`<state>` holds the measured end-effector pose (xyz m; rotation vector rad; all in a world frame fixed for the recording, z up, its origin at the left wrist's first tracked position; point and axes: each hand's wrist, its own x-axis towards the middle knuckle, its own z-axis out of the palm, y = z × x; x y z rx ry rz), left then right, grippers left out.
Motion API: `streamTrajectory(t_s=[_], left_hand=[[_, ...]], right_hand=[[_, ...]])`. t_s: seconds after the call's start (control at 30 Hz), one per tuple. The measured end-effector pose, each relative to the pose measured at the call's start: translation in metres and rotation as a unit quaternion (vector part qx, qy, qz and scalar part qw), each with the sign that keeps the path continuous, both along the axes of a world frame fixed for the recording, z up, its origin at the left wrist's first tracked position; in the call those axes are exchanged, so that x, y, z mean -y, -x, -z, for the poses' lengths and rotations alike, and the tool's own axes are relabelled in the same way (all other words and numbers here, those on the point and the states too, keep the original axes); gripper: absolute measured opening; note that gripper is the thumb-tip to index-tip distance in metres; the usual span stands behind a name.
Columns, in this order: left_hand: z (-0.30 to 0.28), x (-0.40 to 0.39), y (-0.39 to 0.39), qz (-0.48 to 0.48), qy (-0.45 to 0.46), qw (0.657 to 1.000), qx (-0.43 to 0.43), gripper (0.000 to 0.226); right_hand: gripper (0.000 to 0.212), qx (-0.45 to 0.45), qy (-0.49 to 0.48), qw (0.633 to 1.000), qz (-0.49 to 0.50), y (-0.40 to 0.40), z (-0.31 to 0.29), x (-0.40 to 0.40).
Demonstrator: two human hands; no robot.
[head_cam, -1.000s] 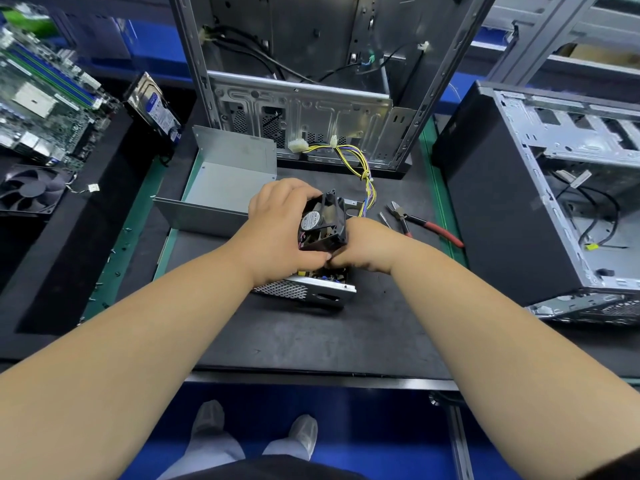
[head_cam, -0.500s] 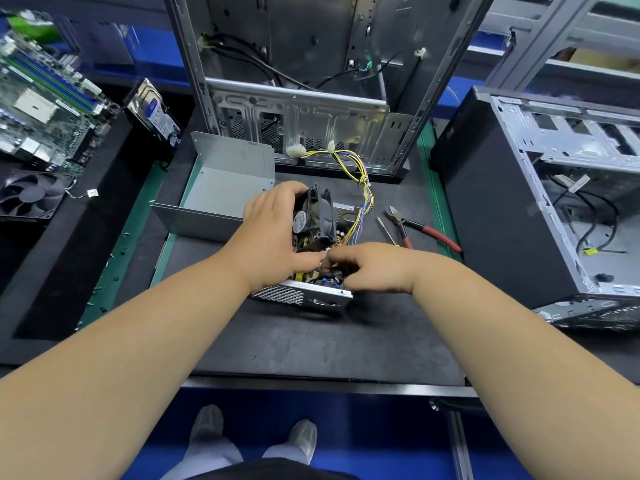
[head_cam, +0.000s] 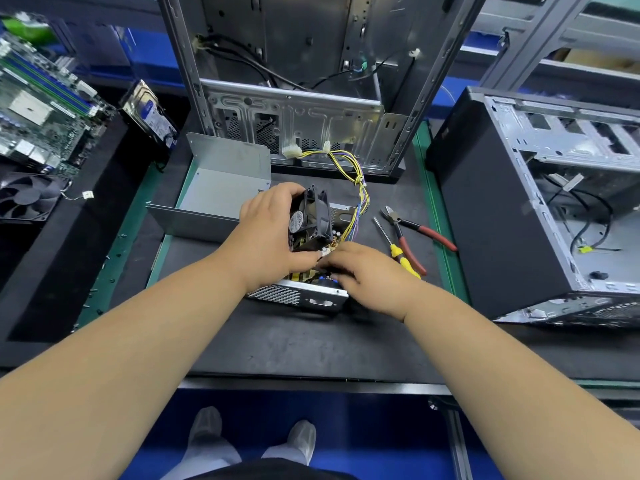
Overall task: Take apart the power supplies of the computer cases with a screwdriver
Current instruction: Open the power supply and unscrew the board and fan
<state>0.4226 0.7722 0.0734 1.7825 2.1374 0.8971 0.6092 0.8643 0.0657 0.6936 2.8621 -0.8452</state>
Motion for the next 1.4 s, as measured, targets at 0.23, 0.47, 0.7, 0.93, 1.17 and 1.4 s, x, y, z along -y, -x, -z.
streamTrajectory(t_s=[0.23, 0.47, 0.7, 0.93, 1.17, 1.4], left_hand=[[0.001, 0.001, 0.0, 0.002, -0.006, 1.0, 0.008, 0.088], [-0.001, 0.002, 0.0, 0.004, -0.006, 1.0, 0.016, 0.086], [-0.003, 0.004, -0.002, 0.0, -0.028, 0.999, 0.019, 0.089], [-0.007, 0.004, -0.005, -0.021, -0.079, 0.995, 0.066, 0.091], [-0.02, -0.018, -0.01, -0.011, -0.074, 0.991, 0.11, 0.092], [-0.014, -0.022, -0.009, -0.018, -0.057, 0.988, 0.14, 0.094]], right_hand=[[0.031, -0.055, 0.054, 0.994, 0.074, -0.006, 0.014, 0.004], [0.043, -0.114, 0.291, 0.933, 0.18, -0.008, 0.021, 0.002], [0.051, -0.199, 0.354, 0.873, 0.27, -0.001, 0.038, 0.018], [0.049, -0.162, 0.372, 0.885, 0.227, 0.0, 0.038, 0.013], [0.044, -0.187, 0.395, 0.872, 0.219, -0.004, 0.04, 0.011], [0.045, -0.139, 0.317, 0.923, 0.169, -0.016, 0.035, 0.0]])
